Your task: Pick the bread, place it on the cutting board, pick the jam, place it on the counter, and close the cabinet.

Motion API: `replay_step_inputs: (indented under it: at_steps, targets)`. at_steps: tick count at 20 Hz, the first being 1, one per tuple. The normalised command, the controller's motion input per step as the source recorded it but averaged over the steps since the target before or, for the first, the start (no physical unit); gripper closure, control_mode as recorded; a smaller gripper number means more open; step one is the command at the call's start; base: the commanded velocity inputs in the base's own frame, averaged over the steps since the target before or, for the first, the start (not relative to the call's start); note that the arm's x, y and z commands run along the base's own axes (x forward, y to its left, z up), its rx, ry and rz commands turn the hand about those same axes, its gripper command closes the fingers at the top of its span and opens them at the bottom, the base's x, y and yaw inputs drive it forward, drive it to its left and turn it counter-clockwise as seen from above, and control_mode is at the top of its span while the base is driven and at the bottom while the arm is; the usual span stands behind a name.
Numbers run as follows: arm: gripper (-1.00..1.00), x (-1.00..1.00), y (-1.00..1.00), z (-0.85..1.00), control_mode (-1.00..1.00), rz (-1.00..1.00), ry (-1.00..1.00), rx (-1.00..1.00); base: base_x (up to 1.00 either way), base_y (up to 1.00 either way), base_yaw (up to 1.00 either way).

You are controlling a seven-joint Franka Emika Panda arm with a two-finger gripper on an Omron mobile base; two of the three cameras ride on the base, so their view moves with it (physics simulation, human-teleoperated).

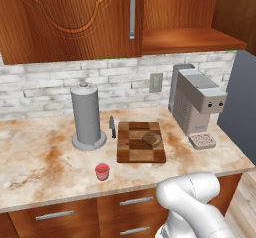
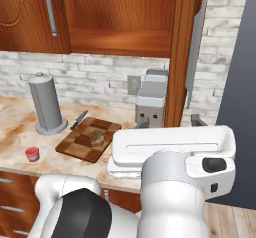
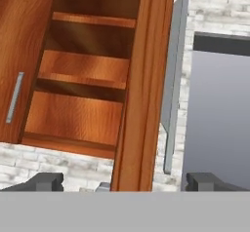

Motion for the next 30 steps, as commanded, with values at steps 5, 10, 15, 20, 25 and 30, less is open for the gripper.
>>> replay_step_inputs:
  at_steps: [5, 10, 15, 20, 25, 30]
  targets:
    - [-1.00, 0.17, -0.23, 0.00, -1.00, 0.00, 0.00, 0.00, 0.00, 0.00, 0.00]
    - [-1.00, 0.09, -0.16, -0.04, -1.00, 0.02, 0.00, 0.00, 0.00, 0.00, 0.00]
    - [-1.00, 0.08, -0.01, -0.12, -1.00, 0.11, 0.00, 0.00, 0.00, 0.00, 0.00]
    - [-1.00, 0.24, 0.00, -0.03, -1.00, 0.13, 0.00, 0.00, 0.00, 0.00, 0.00]
    - [-1.00, 0.35, 0.00, 0.00, -1.00, 0.12, 0.00, 0.01, 0.00, 0.00, 0.00]
    - [-1.00, 0.36, 0.00, 0.00, -1.00, 0.16, 0.00, 0.02, 0.00, 0.00, 0.00]
